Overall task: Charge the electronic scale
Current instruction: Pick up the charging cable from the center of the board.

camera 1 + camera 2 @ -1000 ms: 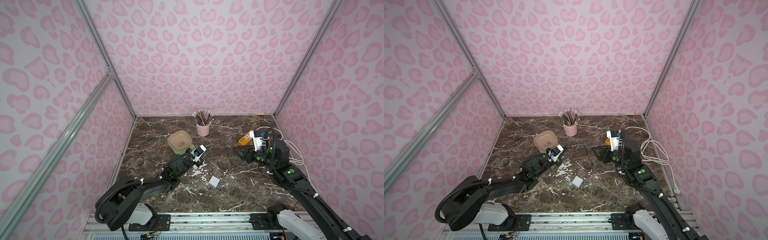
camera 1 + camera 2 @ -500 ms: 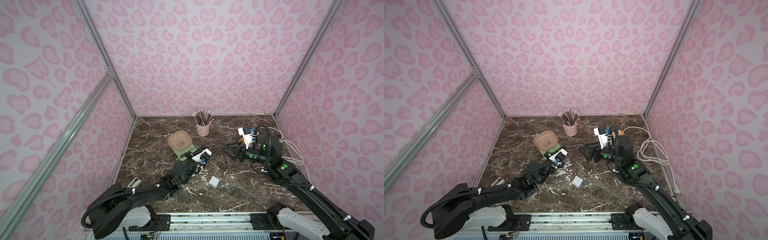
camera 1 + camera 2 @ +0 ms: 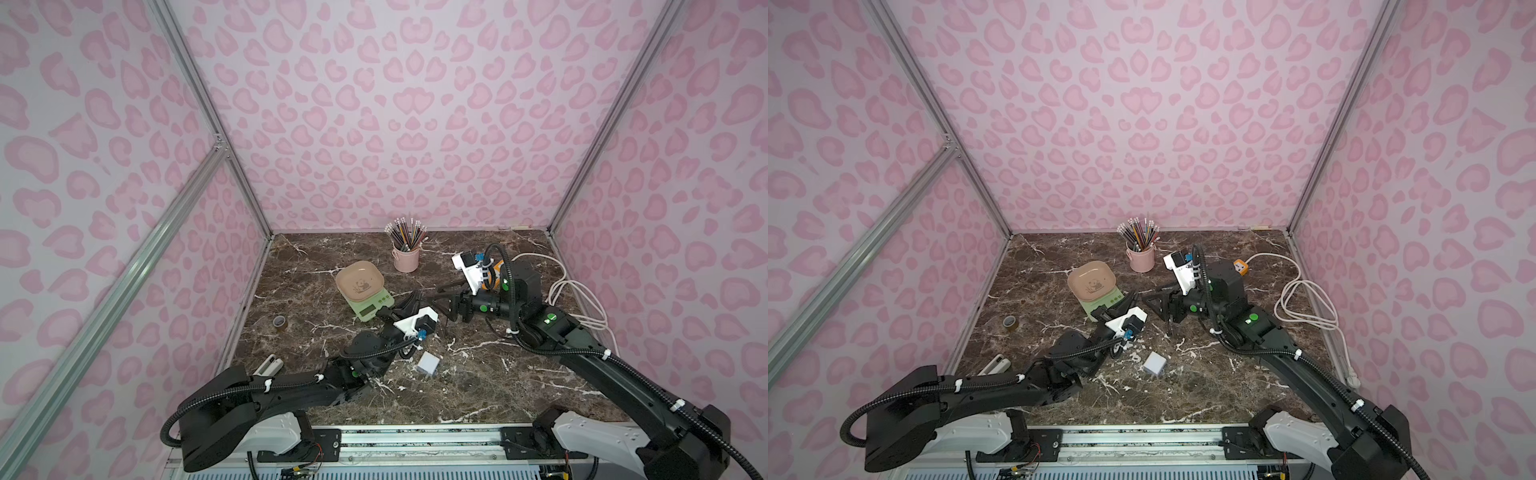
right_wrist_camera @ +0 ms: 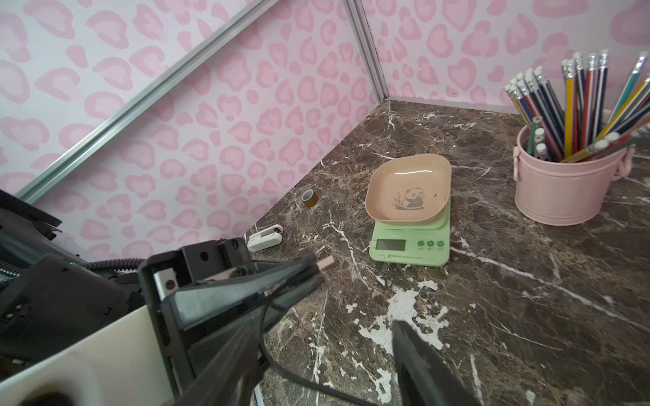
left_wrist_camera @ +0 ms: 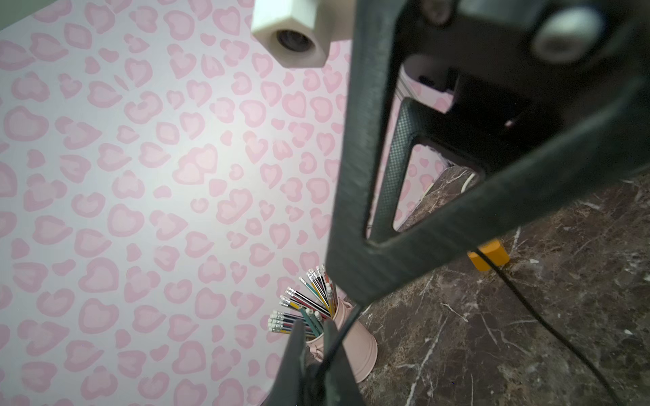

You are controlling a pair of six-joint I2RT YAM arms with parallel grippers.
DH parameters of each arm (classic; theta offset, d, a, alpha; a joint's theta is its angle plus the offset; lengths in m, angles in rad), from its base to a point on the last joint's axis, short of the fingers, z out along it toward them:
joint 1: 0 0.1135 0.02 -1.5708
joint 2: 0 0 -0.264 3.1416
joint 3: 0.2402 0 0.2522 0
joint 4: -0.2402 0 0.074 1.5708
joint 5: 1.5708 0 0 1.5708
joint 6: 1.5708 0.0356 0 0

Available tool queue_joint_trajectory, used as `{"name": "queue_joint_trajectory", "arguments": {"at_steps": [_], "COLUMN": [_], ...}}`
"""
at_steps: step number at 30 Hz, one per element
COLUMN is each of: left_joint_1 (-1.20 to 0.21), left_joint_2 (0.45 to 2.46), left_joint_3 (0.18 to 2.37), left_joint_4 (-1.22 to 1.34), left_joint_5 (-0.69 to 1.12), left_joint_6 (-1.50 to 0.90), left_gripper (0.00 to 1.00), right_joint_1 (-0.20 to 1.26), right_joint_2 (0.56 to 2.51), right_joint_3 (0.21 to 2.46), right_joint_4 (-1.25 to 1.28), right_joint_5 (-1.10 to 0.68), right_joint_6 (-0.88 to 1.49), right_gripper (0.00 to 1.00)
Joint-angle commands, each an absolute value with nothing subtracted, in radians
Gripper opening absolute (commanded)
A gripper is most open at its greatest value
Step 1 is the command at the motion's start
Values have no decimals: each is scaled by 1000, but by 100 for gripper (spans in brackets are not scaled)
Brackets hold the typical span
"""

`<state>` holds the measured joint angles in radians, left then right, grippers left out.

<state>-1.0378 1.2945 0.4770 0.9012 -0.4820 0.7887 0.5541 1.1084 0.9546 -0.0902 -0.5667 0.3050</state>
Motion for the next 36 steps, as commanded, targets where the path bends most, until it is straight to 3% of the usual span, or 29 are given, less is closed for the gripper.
{"name": "queue_joint_trajectory", "arguments": {"at_steps": [1,11,17,19,23,28,32,36], "left_joint_1": [-1040,-1040,-1040,-1040,-1040,-1040,-1040,-1040], "left_joint_2": [1281,1269,1258,1253,1249,1237,1233,1222], "left_joint_3": [493,526,532,530,537,547,553,555], "left_joint_4": [906,815,792,784,752,716,694,671], "left_joint_5": [-477,-433,-413,-407,-402,-370,-363,-356], "left_joint_6": [818,789,768,761,749,720,705,691], "left_gripper": [8,8,8,8,8,8,8,8], "right_joint_1": [555,561,564,564,595,624,628,631], "right_joint_2": [1117,1125,1124,1122,1095,1087,1098,1095], "right_joint_3": [970,943,945,954,952,934,930,926], "right_joint_4": [-77,-49,-44,-65,-104,-71,-43,-34], "right_joint_5": [-560,-648,-617,-573,-434,-399,-419,-420], "right_joint_6": [263,224,207,200,147,114,104,88], "right_gripper": [60,50,33,35,53,55,43,23]}}
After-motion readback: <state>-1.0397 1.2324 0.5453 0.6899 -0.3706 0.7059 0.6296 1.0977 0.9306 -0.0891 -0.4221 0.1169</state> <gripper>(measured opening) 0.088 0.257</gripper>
